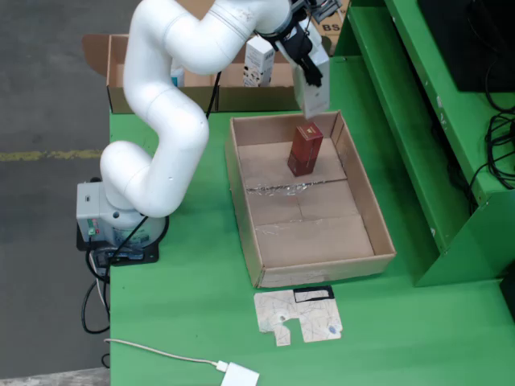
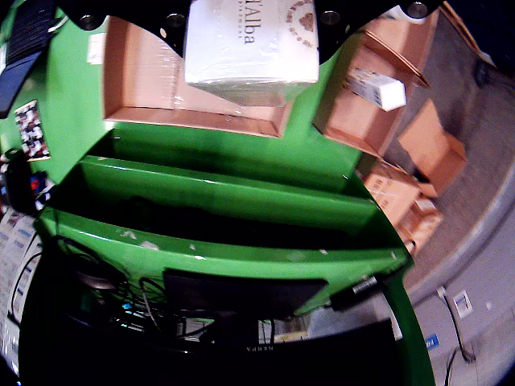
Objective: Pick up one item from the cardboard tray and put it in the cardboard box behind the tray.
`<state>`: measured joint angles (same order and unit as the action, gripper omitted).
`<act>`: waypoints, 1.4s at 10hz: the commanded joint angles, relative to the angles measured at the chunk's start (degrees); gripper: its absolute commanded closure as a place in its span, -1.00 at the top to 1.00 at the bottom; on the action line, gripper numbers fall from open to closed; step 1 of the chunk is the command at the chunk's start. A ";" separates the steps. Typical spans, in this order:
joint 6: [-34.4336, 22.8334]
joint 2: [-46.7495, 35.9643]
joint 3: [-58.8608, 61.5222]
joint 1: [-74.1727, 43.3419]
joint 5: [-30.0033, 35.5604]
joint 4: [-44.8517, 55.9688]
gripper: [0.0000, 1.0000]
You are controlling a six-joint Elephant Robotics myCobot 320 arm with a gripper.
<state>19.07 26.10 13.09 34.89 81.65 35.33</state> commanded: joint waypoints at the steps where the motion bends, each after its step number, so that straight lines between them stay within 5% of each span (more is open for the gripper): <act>1: -3.08 -4.95 -13.09 7.77 -3.19 -1.93 -1.00; 10: -9.94 1.04 -13.09 10.65 -3.52 -15.59 -1.00; 14: -15.98 9.96 -13.09 12.68 -10.91 -38.79 -1.00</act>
<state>6.15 32.08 -1.31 45.79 76.02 15.46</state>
